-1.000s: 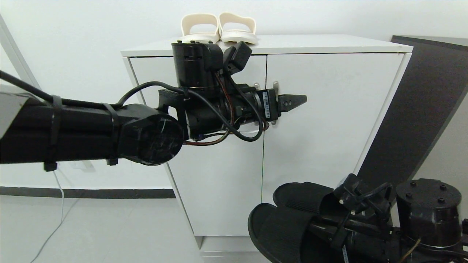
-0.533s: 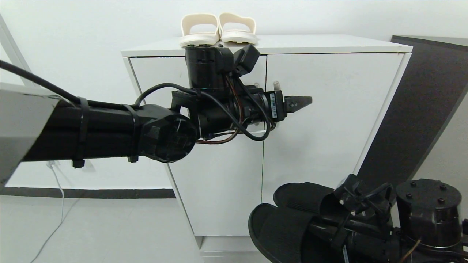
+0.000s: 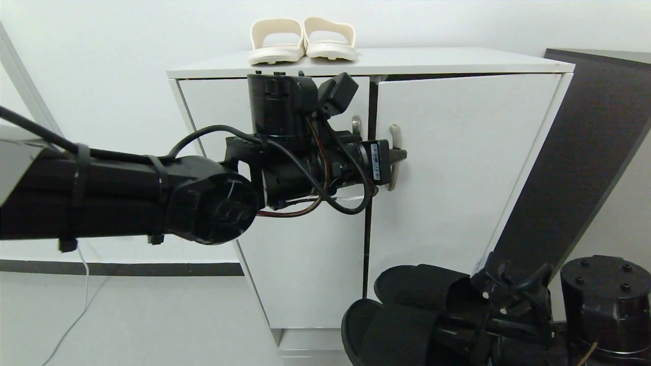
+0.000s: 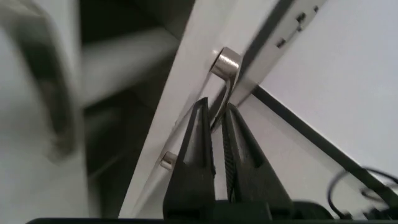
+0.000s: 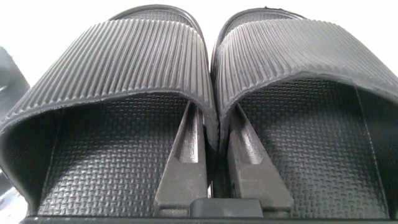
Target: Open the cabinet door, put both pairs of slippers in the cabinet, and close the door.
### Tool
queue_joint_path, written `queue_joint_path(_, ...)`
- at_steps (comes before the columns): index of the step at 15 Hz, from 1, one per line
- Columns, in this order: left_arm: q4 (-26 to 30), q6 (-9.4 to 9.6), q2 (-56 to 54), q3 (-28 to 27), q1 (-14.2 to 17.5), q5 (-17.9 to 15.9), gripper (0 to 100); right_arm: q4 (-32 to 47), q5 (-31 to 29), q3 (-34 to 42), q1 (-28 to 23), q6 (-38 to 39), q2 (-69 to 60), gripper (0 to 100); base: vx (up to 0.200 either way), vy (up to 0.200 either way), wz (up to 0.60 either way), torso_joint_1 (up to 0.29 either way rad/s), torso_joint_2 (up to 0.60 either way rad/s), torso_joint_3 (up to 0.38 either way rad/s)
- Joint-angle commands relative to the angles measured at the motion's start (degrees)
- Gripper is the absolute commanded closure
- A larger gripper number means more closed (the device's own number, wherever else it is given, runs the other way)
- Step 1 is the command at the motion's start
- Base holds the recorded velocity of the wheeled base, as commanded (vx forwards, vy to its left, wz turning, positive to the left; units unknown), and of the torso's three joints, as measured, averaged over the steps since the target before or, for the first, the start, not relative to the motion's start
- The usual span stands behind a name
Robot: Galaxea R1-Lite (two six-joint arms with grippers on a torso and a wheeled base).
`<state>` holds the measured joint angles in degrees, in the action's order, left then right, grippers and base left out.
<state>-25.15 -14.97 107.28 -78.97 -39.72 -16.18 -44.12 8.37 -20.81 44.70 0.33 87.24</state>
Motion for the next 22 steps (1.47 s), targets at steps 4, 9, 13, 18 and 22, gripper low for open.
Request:
queue_joint_path(4,0.0,0.12,-8.8,7.6,-1.7,0.4,100,0.0,1.4,1.7,0.0,-1.9,-2.4,100,0.000,0.000,0.00,0.000,0.00,0.000)
queue_joint_path(9,0.1,-0.50,-11.4,10.2,0.7,0.4,100,0.0,3.8,3.0,0.3,-4.1,-3.0,100,0.000,0.000,0.00,0.000,0.00,0.000)
queue_joint_path(13,0.1,-0.59,-6.4,6.1,2.5,0.3,100,0.0,3.8,3.3,0.9,-4.1,-3.2,100,0.000,0.000,0.00,0.000,0.00,0.000)
queue_joint_path(18,0.1,-0.59,-0.7,-0.7,3.2,0.2,100,0.1,3.8,4.1,1.8,-4.8,-3.2,100,0.000,0.000,0.00,0.000,0.00,0.000)
queue_joint_path(22,0.5,-0.67,1.3,-3.6,3.1,0.1,100,0.2,3.7,4.1,2.0,-4.9,-2.9,100,0.000,0.000,0.00,0.000,0.00,0.000)
